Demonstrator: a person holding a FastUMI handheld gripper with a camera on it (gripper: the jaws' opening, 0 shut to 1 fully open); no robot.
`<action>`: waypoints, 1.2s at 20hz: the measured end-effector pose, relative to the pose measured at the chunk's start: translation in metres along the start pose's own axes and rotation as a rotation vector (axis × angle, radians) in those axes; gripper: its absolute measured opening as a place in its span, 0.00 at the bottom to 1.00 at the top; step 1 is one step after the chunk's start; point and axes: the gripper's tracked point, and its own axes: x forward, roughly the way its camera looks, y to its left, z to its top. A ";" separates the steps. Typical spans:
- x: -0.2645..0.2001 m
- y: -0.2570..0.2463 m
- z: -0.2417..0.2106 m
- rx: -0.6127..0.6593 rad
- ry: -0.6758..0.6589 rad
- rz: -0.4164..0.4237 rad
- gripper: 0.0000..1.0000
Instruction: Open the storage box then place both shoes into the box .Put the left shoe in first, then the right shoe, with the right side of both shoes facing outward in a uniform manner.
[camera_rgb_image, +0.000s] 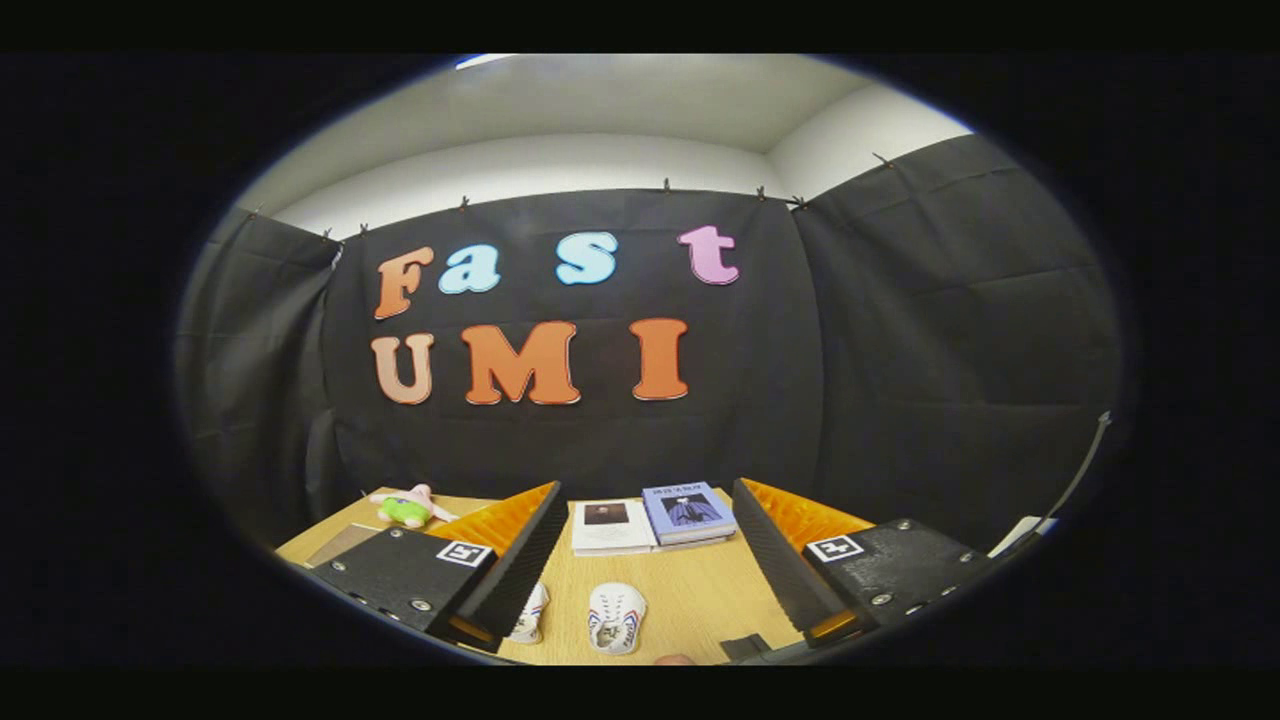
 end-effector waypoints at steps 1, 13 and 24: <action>0.000 0.000 -0.002 0.003 0.000 0.002 0.98; 0.020 0.043 -0.078 0.076 0.139 0.131 0.99; 0.037 0.110 -0.155 0.242 0.280 0.301 0.99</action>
